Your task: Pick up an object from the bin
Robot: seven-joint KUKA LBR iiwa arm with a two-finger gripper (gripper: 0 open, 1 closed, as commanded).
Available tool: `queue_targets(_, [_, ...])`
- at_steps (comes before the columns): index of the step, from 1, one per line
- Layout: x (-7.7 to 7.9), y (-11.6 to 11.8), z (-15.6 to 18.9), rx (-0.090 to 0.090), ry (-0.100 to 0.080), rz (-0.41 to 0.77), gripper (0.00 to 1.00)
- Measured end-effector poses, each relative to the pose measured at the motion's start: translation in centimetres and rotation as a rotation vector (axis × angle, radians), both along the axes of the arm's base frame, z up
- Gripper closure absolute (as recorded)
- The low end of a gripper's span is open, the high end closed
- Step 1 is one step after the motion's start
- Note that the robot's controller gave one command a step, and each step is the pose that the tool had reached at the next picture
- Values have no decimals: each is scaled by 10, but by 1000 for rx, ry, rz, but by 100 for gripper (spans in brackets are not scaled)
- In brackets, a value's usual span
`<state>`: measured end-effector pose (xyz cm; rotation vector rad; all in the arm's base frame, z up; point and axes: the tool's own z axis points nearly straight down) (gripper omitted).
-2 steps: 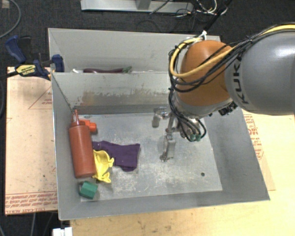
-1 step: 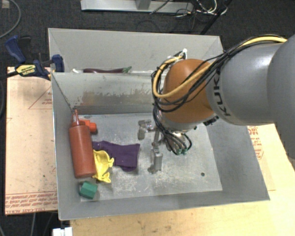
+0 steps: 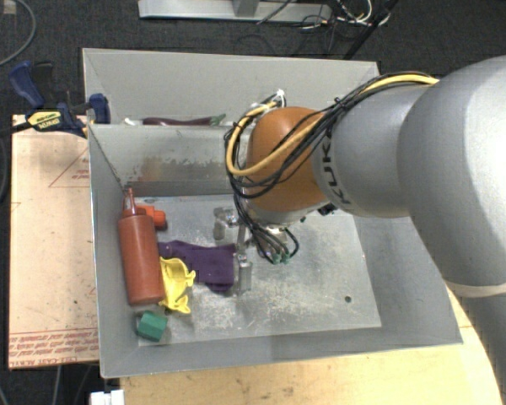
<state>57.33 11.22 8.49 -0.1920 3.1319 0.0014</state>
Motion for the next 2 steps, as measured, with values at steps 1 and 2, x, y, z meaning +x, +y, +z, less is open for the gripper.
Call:
queue_targets(1, [50,20,-28,9,-12,7,100])
queue_targets(2, [44,17,-26,9,-19,11,100])
